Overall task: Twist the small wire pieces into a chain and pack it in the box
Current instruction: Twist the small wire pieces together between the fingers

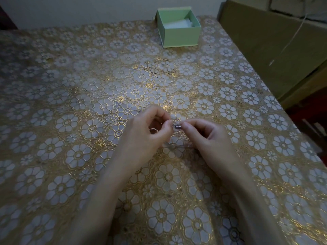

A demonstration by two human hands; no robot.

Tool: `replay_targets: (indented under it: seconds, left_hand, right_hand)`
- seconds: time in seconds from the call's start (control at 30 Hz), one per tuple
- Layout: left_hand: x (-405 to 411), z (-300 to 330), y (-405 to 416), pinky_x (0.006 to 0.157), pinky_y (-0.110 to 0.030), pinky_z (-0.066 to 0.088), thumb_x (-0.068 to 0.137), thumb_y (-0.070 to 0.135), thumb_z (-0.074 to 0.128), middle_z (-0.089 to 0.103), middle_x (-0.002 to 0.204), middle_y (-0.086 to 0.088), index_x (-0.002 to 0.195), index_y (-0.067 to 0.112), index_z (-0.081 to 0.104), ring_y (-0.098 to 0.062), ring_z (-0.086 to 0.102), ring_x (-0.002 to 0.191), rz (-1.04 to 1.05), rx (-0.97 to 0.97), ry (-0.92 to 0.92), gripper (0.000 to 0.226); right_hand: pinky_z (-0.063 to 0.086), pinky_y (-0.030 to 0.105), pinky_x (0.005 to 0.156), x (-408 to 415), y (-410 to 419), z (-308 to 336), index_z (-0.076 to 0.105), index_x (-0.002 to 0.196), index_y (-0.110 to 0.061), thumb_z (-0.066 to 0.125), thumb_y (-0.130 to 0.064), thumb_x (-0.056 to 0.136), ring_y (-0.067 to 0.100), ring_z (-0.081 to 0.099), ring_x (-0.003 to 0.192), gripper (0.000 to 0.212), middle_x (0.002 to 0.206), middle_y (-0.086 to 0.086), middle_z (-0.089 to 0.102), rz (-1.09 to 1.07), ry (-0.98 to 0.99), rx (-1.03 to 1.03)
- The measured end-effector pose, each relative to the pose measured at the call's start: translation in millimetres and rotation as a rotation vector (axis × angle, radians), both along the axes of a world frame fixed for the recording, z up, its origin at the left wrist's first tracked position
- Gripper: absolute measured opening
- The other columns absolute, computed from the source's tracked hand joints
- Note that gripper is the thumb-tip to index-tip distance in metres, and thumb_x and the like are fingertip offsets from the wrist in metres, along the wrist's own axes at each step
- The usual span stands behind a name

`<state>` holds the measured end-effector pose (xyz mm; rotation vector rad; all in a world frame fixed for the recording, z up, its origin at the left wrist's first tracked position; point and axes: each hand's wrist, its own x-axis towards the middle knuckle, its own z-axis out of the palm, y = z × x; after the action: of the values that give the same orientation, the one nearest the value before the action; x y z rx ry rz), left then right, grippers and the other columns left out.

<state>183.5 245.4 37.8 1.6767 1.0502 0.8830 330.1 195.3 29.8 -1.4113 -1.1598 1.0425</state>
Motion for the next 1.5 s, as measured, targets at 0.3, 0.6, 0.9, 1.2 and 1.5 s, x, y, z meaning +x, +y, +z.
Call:
replay_targets:
  seconds: [0.3,0.6,0.9,1.2,1.5]
  left_hand:
    - [-0.2,-1.8,2.0,0.058,-0.011,0.04,0.084,0.016,0.063,0.059,0.072,0.009,0.074,0.02,0.059,-0.004,0.056,0.061,0.068,0.015,0.075,0.013]
    - [6.8,5.9,-2.7,0.061,-0.015,0.046,0.083,0.003,0.064,0.064,0.069,0.005,0.07,0.014,0.06,-0.005,0.059,0.065,0.075,-0.15,-0.078,0.017]
    - [7.1,5.3,-3.1,0.062,-0.017,0.046,0.083,0.004,0.064,0.066,0.074,-0.001,0.071,0.015,0.059,-0.009,0.059,0.068,0.081,-0.194,-0.071,0.017]
    - [6.9,5.6,-2.3,0.058,-0.016,0.044,0.084,0.002,0.061,0.065,0.077,-0.008,0.071,0.012,0.058,0.0,0.051,0.054,0.102,-0.222,-0.076,0.017]
    - [5.7,8.1,-4.2,0.049,-0.013,0.044,0.088,0.003,0.059,0.067,0.081,-0.003,0.076,0.01,0.062,-0.002,0.055,0.05,0.025,-0.264,-0.092,0.014]
  right_hand:
    - [0.042,0.041,0.055,2.4,-1.8,-1.8,0.069,0.074,-0.016,0.068,-0.02,0.084,0.033,0.051,0.059,0.011,0.07,0.019,0.063,0.0,-0.185,0.045]
    - [0.025,0.024,0.048,3.2,-1.1,-5.4,0.066,0.07,-0.02,0.07,-0.02,0.083,0.005,0.03,0.045,0.013,0.045,-0.011,0.035,-0.028,-0.237,0.037]
    - [0.021,0.017,0.044,2.6,-1.4,-2.6,0.067,0.075,-0.019,0.068,-0.023,0.083,0.006,0.025,0.04,0.009,0.042,-0.01,0.029,-0.022,-0.218,0.01]
    - [0.02,0.013,0.041,2.2,-0.1,-3.3,0.068,0.075,-0.016,0.064,-0.01,0.085,0.005,0.025,0.036,0.012,0.037,-0.012,0.028,-0.014,-0.166,0.026]
    - [0.023,0.012,0.043,0.9,-1.1,-2.8,0.072,0.081,-0.025,0.069,-0.017,0.083,0.005,0.033,0.038,0.009,0.046,-0.004,0.044,-0.016,-0.313,0.079]
